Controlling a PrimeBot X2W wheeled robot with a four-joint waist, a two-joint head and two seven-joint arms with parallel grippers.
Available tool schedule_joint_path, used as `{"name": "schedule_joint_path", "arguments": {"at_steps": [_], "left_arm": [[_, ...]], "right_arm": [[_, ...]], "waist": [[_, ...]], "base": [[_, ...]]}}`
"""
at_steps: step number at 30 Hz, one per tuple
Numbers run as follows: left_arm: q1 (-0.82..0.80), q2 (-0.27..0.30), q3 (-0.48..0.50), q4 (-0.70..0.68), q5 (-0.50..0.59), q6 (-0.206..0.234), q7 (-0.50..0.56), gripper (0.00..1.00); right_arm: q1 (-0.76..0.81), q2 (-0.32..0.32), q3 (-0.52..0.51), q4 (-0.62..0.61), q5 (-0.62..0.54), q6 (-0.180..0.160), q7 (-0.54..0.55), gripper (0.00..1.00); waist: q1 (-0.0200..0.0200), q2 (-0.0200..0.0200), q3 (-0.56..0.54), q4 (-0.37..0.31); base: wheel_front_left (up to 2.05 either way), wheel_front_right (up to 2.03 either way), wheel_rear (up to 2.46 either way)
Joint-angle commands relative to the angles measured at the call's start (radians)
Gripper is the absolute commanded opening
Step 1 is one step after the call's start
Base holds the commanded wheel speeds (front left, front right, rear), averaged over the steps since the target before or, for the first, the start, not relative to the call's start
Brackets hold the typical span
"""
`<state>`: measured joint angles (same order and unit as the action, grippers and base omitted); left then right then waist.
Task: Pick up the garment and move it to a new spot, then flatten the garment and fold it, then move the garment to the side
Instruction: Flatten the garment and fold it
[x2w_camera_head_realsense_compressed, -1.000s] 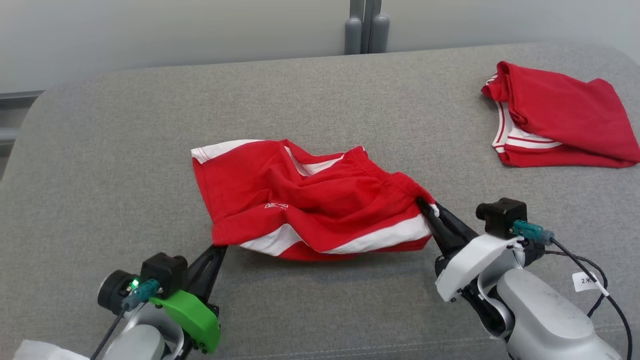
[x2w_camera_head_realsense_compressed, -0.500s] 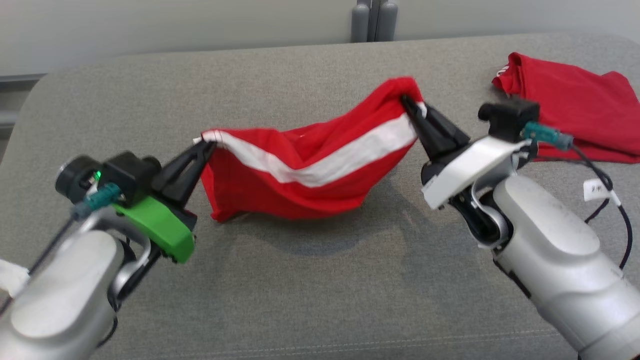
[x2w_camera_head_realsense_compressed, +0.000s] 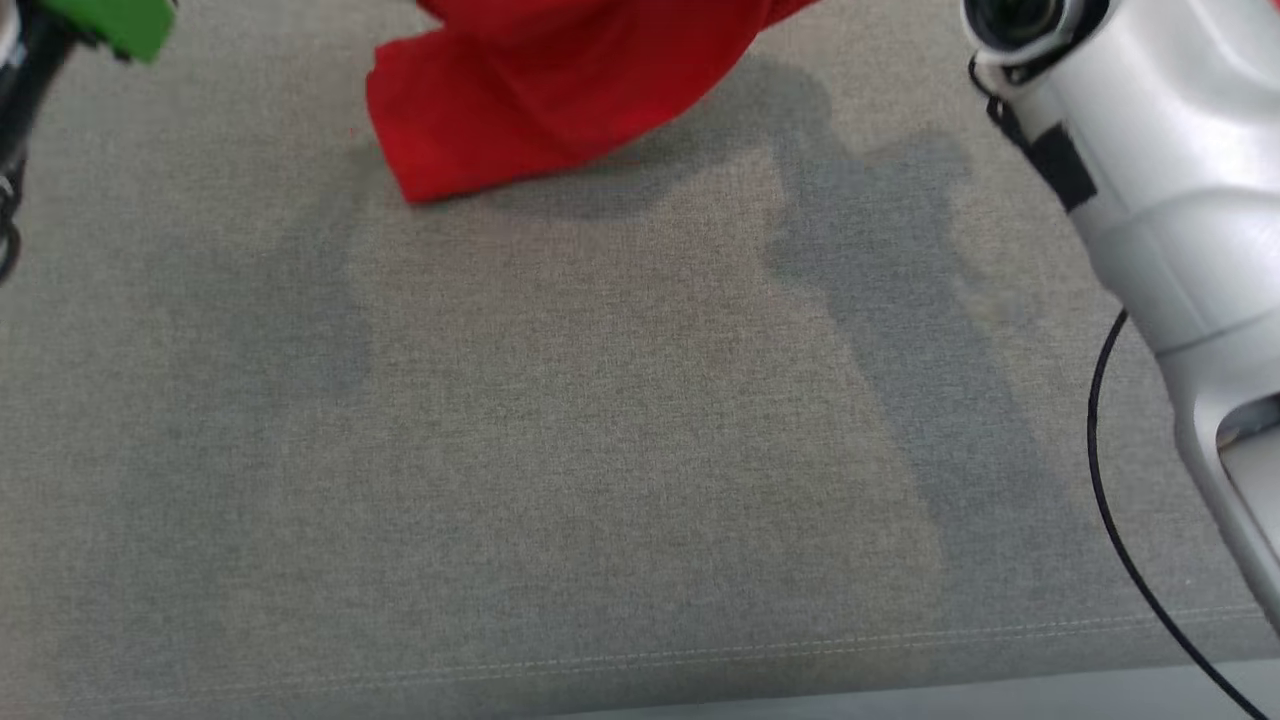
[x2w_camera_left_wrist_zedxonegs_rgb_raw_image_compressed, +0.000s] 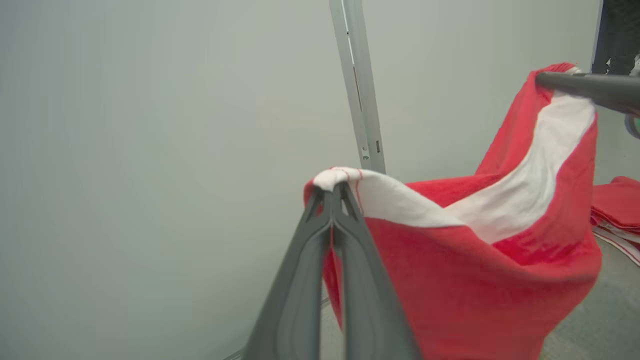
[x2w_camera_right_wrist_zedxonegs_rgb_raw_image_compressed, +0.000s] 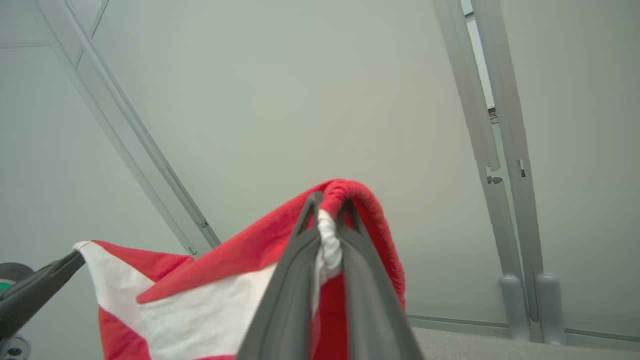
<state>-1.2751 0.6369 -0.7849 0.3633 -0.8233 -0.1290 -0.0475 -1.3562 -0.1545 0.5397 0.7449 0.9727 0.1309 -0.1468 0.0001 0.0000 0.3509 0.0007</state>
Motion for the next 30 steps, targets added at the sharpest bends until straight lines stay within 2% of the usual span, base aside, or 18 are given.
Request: {"name": "schedule_joint_path", "arguments": {"at_steps": [1,7,13,16,24,30], "left_arm": [[-0.079,-0.014,-0.004,0.035,-0.027,-0.001,0.001,0.0],[-0.305,-0.061,-0.002,0.165,-0.079,-0.001,-0.014,0.0],[-0.464,-0.069,-0.049,0.295,-0.033,-0.001,-0.048,0.0],[-0.509,-0.101,-0.035,0.354,-0.064,-0.001,-0.078,0.0],[-0.501,-0.124,-0.085,0.387,-0.092,-0.001,-0.147,0.0],[-0.403,-0.09,-0.128,0.333,-0.127,-0.001,-0.201,0.0]], "right_arm": [[-0.069,0.013,-0.021,0.053,0.018,0.0,-0.007,0.0],[-0.296,0.051,-0.036,0.248,-0.009,0.0,-0.032,0.0],[-0.463,0.071,-0.042,0.412,-0.047,0.0,-0.066,0.0],[-0.52,0.078,-0.045,0.461,-0.064,0.0,-0.09,0.0],[-0.507,0.079,-0.029,0.437,-0.063,0.0,-0.112,0.0],[-0.408,0.049,0.03,0.338,-0.027,0.0,-0.111,0.0]], "waist": [[-0.0001,0.0,0.094,-0.002],[-0.0001,0.0,0.133,-0.008],[-0.0001,0.0,0.176,-0.019],[-0.0001,0.0,0.202,-0.01],[-0.0001,0.0,0.264,0.02],[-0.0001,0.0,0.275,0.023]], "base": [[0.0,0.0,0.0],[0.0,0.0,0.0],[0.0,0.0,0.0],[0.0,0.0,0.0],[0.0,0.0,0.0],[0.0,0.0,0.0]]}}
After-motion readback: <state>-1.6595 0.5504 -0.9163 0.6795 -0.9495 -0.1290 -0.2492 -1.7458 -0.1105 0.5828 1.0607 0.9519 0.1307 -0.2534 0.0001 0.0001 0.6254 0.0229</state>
